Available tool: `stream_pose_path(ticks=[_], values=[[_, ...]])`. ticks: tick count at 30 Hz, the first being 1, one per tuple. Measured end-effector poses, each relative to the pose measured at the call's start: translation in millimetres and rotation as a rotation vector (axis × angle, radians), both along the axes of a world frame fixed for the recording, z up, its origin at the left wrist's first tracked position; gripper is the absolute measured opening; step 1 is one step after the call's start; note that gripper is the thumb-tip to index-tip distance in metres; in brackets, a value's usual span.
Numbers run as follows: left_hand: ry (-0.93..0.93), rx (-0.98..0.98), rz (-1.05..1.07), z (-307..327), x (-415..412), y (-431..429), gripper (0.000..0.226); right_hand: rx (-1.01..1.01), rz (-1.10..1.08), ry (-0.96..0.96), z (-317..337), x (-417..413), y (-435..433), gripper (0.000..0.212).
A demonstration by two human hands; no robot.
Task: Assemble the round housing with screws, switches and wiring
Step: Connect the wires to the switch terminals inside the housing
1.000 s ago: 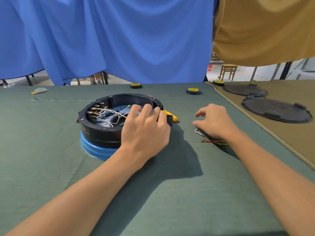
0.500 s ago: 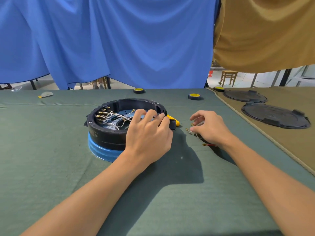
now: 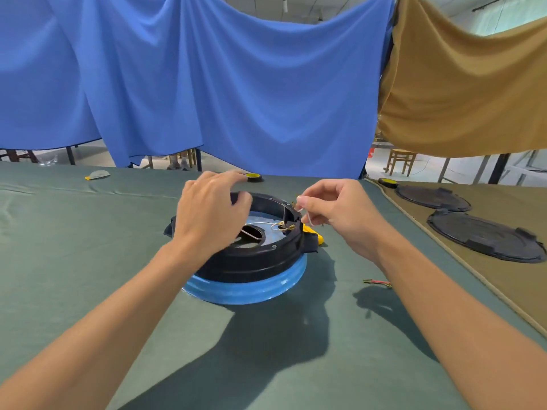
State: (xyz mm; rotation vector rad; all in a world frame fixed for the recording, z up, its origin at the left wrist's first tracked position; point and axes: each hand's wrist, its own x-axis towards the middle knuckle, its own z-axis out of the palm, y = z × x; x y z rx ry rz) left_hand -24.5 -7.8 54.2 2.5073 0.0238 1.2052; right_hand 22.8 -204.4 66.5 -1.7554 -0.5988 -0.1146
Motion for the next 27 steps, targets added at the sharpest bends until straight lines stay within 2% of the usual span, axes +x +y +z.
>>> stream_pose_path(ticks=[5,10,13,17,20,23,27], values=[[0.116,-0.266,0.067,6,10,52,0.032,-0.117,-0.006,-0.150,19,-1,42,0.011],[0.203,-0.567,0.034,-4,23,76,0.034,-0.204,0.043,-0.078,23,14,85,0.012],[0.275,-0.689,0.026,-17,32,86,0.037,-0.279,0.032,-0.026,17,23,107,0.012],[0.385,-0.844,-0.064,-30,38,90,0.030,-0.368,0.002,-0.008,9,34,129,0.019],[0.367,-0.960,-0.113,-32,40,90,0.030,-0.396,-0.003,0.040,4,40,139,0.021],[0.353,-1.032,-0.134,-35,41,91,0.033,-0.450,-0.001,0.106,2,45,147,0.015],[0.334,-1.114,-0.148,-38,41,93,0.032,-0.527,-0.061,0.107,-4,50,159,0.014]])
